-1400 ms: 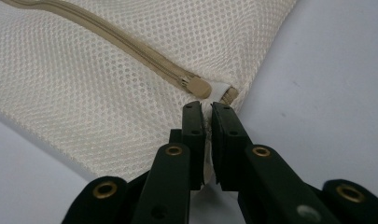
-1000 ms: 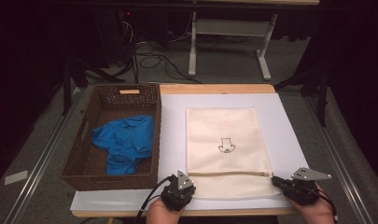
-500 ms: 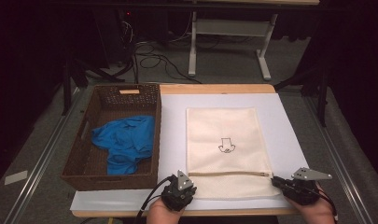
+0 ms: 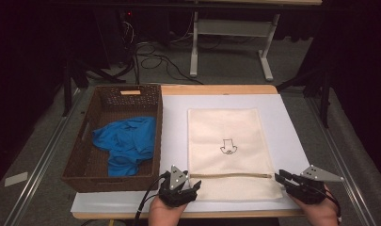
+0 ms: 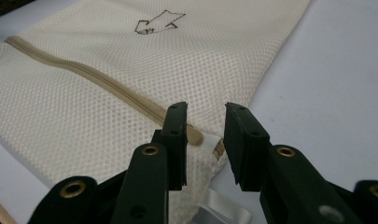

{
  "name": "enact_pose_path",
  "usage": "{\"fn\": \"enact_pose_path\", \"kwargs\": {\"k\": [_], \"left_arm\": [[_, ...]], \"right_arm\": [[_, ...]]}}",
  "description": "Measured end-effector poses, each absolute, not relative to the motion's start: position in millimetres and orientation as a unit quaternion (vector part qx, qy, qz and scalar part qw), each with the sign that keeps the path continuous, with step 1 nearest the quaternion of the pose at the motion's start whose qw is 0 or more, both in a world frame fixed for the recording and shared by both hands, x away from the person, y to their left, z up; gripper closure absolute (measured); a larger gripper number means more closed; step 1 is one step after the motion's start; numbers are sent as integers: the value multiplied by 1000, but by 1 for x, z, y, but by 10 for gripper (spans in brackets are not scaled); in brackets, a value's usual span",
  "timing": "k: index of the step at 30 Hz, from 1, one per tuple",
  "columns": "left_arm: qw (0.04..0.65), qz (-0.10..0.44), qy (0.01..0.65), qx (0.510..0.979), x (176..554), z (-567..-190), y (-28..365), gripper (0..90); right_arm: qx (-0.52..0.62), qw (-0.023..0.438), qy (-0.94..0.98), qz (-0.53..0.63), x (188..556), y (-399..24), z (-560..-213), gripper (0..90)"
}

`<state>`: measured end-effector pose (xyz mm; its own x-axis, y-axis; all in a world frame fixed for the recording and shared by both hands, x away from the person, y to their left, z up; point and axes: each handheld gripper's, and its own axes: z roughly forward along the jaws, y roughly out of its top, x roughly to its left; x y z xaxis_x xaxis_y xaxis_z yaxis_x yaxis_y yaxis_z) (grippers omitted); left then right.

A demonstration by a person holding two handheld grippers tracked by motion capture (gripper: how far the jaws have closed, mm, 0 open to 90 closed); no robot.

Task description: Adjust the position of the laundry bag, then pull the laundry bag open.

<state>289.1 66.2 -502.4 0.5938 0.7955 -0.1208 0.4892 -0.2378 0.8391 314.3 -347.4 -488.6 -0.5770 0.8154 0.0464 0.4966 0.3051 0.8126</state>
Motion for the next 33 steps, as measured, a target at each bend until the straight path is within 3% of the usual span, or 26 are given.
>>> {"fn": "enact_pose_path", "kwargs": {"k": [5, 16, 22, 33], "left_arm": [[459, 172, 412, 768, 290, -502, 63, 345], [471, 173, 404, 765, 290, -499, 62, 341], [471, 168, 410, 763, 290, -500, 66, 342], [473, 170, 402, 765, 287, -499, 62, 365]], "right_arm": [[422, 178, 789, 409, 320, -340, -493, 796], [431, 165, 803, 377, 332, -332, -504, 772], [426, 153, 810, 372, 331, -327, -503, 858], [392, 162, 823, 378, 321, -308, -497, 834]]}}
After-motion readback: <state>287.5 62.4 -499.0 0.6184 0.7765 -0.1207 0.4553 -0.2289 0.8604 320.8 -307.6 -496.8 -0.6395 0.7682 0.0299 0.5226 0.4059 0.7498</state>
